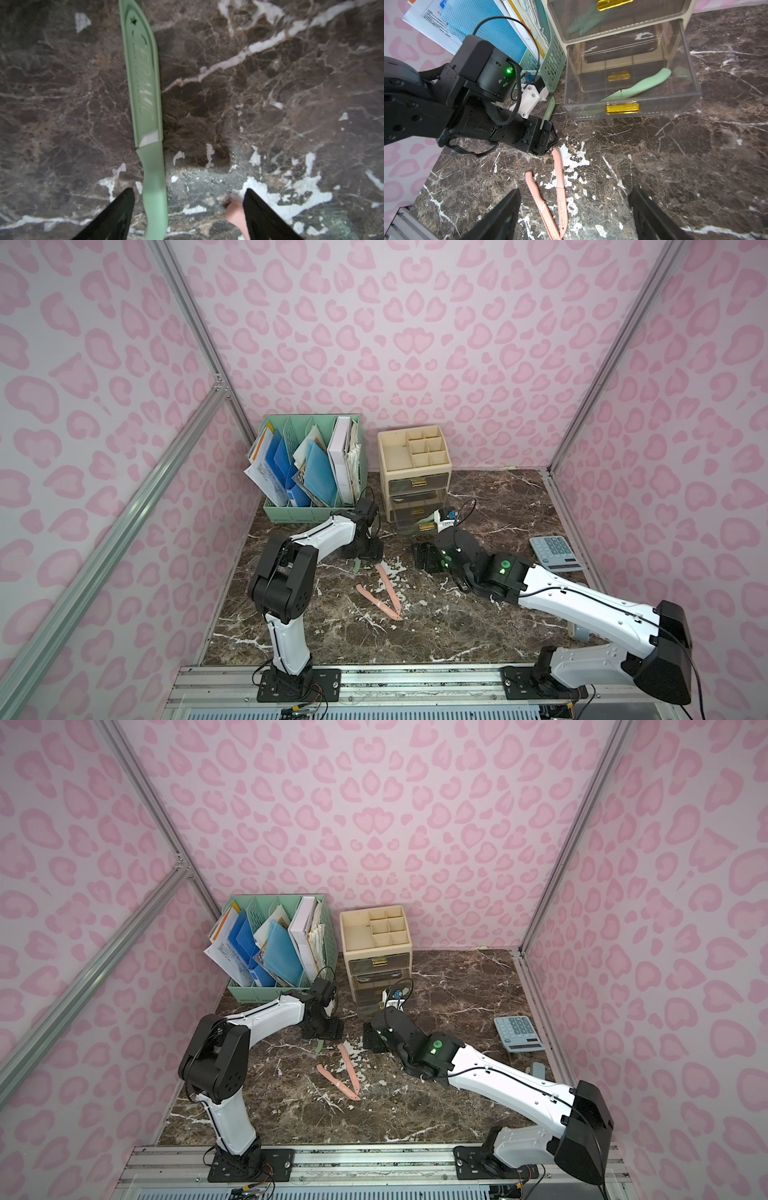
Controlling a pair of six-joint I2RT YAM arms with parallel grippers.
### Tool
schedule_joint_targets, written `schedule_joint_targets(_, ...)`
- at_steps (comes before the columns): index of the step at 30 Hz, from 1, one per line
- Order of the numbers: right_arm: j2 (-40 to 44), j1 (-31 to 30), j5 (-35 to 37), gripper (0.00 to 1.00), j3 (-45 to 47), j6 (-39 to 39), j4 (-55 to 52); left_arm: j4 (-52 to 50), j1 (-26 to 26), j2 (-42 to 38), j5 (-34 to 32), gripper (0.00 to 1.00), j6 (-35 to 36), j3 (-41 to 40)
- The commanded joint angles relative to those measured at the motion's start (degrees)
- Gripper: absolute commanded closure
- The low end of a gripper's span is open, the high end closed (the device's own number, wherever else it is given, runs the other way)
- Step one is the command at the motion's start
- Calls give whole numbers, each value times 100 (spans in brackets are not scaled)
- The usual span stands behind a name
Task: Place the fruit knives into the drawer by color
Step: Pick up the fruit knife from the center of the board.
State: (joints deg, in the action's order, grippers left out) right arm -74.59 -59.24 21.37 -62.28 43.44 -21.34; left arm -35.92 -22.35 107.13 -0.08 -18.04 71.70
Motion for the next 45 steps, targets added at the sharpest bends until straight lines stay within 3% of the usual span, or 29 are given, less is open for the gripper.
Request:
schedule_joint_targets(1, 43, 10, 1, 15, 32, 15, -37, 176, 48, 73, -43, 17, 109, 41)
schedule_joint_targets(17, -24, 71, -73, 15, -38, -29, -80, 593, 202, 198, 48, 30, 37, -341)
schedule_joint_targets(27, -54, 71, -94, 15, -67, 15, -142, 587, 200, 278, 27, 54, 44, -288)
schedule_joint_targets(45, -205, 75, -101, 15, -161, 20, -70, 510, 165, 276, 43, 61, 30, -350)
